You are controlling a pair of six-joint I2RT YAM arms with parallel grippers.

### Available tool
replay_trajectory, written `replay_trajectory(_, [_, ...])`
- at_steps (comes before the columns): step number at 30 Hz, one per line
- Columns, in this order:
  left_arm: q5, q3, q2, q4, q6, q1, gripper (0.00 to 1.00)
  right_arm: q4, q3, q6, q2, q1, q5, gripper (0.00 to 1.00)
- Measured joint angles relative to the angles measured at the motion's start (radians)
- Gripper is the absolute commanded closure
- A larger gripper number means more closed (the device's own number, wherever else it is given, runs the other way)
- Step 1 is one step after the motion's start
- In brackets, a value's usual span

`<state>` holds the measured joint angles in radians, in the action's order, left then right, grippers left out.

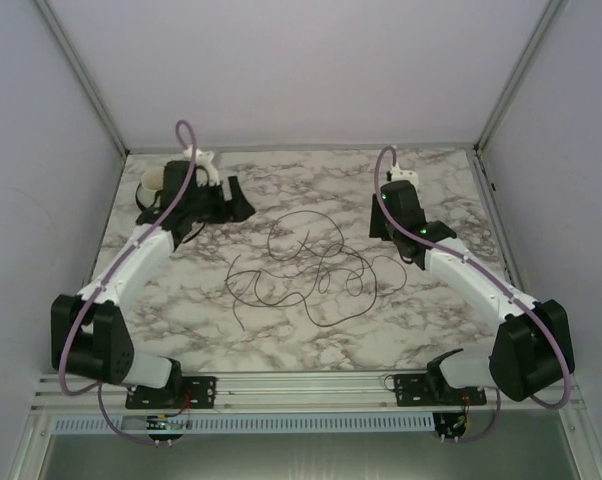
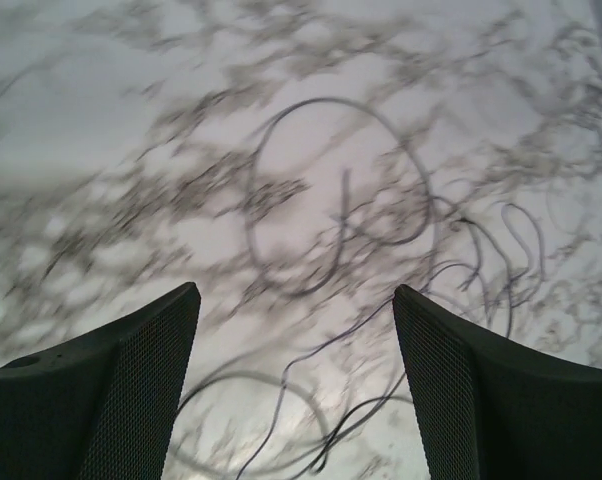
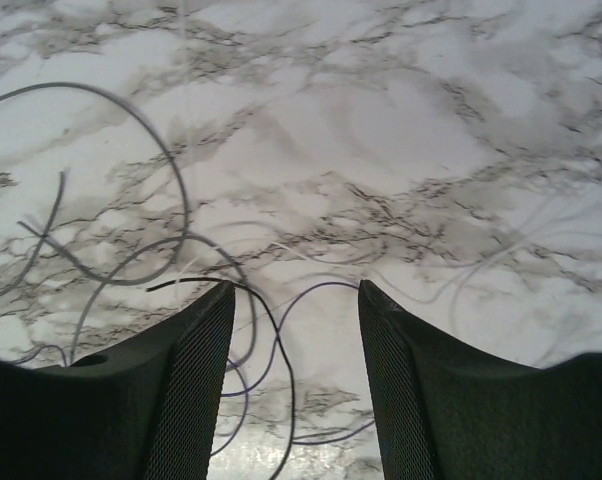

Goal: Zip-tie the wires
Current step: Pick up the cable at the center of the board.

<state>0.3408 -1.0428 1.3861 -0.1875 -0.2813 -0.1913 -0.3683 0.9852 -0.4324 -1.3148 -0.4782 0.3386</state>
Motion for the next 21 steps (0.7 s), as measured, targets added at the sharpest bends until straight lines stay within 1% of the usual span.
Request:
replay_trajectory(5, [0.029, -0.172, 0.198, 0.045, -0.006, -0.135, 0.22, 0.039, 0.000, -0.012, -0.007, -0.019, -0.025, 0.46])
replay_trajectory(11, [-0.002, -0.314, 0.486, 0.018, -0.018, -0.263, 0.23, 0.061, 0.000, -0.026, 0.007, -0.020, -0.035, 0.45])
replay_trajectory(16, [-0.071, -0.472, 0.661, -0.029, -0.014, -0.325, 0.27, 0.071, 0.000, -0.028, 0.016, -0.020, -0.041, 0.45])
replay_trajectory(21, [-0.157, -0.637, 0.775, -0.090, 0.013, -0.355, 0.33, 0.075, -0.002, -0.028, 0.029, -0.020, -0.040, 0.44])
